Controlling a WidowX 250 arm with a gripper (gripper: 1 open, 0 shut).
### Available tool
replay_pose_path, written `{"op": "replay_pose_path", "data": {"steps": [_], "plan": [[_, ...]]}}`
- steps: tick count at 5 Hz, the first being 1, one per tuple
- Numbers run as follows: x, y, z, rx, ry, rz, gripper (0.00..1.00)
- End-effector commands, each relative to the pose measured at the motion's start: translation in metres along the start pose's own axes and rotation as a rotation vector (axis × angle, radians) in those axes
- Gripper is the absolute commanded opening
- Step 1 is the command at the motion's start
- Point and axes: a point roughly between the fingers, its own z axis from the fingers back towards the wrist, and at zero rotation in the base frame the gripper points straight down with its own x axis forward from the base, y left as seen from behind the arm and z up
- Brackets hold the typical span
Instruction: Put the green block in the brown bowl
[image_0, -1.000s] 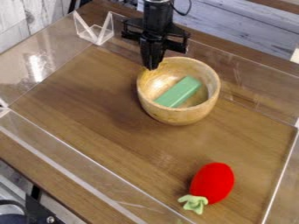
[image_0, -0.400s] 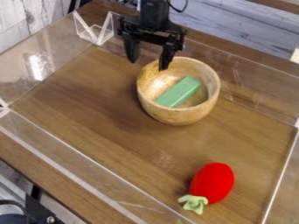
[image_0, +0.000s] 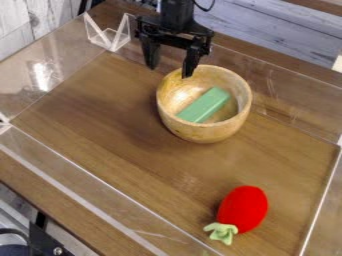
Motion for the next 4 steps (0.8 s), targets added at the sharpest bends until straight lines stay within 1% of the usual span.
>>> {"op": "replay_pose_path", "data": {"steps": [1, 2, 3, 4], "plan": [[0.01, 0.005, 0.028, 0.003, -0.092, 0.009, 1.0], [0.009, 0.011, 0.03, 0.004, -0.09, 0.016, 1.0], [0.009, 0.018, 0.034, 0.001, -0.098, 0.029, 1.0], [0.01, 0.029, 0.044, -0.007, -0.12, 0.048, 1.0]]}}
